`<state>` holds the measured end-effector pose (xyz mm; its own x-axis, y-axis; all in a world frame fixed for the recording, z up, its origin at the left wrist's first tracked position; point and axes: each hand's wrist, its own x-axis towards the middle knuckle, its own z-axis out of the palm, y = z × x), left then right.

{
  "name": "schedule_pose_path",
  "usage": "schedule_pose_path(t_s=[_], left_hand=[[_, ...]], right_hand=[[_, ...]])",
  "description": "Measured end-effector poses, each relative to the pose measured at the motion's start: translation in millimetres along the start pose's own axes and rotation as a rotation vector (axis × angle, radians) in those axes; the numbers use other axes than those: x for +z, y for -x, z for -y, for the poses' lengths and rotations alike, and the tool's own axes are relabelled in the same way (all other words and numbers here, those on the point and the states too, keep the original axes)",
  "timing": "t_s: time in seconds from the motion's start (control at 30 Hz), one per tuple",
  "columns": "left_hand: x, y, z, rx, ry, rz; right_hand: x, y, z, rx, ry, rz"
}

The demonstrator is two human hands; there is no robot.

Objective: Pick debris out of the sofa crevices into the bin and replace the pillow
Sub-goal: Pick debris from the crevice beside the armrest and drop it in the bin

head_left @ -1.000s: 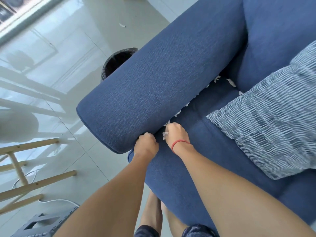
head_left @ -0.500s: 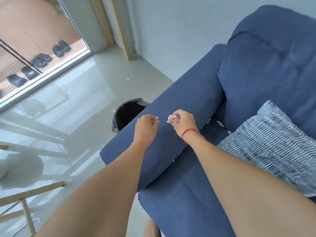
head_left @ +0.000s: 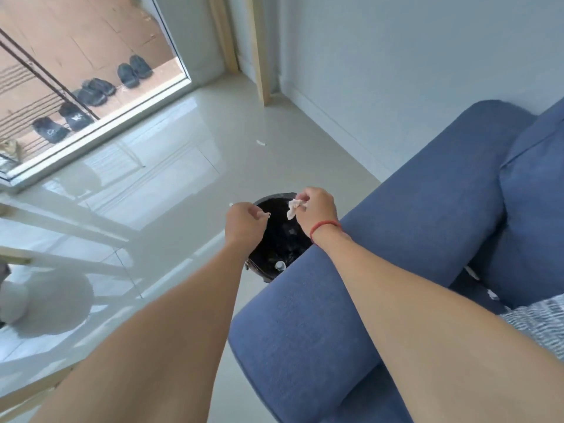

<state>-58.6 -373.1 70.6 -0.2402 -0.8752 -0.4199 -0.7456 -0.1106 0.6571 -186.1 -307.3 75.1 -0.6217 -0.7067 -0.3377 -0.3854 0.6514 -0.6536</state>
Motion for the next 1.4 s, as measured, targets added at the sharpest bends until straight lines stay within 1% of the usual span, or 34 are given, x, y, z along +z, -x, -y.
schedule_pose_path(t_s=[0.1, 0.13, 0.2, 0.37, 0.47, 0.57, 0.7, 0.83, 0.9, 1.0, 1.13, 1.27, 1.33, 1.4], left_hand=[[6, -9, 0, -0.011, -0.070, 0.076], [8, -8, 1, -0.023, -0.103, 0.110], [11, -2, 0, -0.023, -0.160, 0.162], [17, 28, -12, -0.010, -0.229, 0.219], [30, 58, -36, 0.031, -0.266, 0.240], [55, 97, -68, 0.098, -0.296, 0.259], [98, 163, -107, 0.191, -0.313, 0.258], [143, 220, -118, 0.241, -0.302, 0.316], [163, 242, -113, 0.250, -0.298, 0.344], [187, 267, -96, 0.218, -0.310, 0.353], [212, 288, -48, 0.129, -0.342, 0.413], [235, 282, 4, -0.012, -0.403, 0.557], [248, 274, 27, -0.078, -0.429, 0.599], [258, 268, 47, -0.100, -0.443, 0.622]], right_hand=[[7, -5, -1, 0.045, 0.140, 0.195], [5, -3, -3, 0.062, 0.156, 0.235], [-3, 3, -8, 0.086, 0.141, 0.258], [-41, 25, -27, 0.105, 0.126, 0.181], [-77, 47, -43, 0.127, 0.142, 0.130], [-119, 74, -67, 0.183, 0.134, 0.114], [-171, 119, -109, 0.240, 0.057, 0.027], [-200, 166, -160, 0.301, 0.009, -0.022], [-203, 185, -185, 0.330, -0.010, -0.011], [-197, 207, -219, 0.373, -0.010, 0.007], [-174, 225, -252, 0.418, 0.002, 0.095], [-140, 220, -271, 0.407, 0.016, 0.221], [-119, 211, -279, 0.400, 0.012, 0.260], [-96, 203, -288, 0.388, 0.023, 0.299]])
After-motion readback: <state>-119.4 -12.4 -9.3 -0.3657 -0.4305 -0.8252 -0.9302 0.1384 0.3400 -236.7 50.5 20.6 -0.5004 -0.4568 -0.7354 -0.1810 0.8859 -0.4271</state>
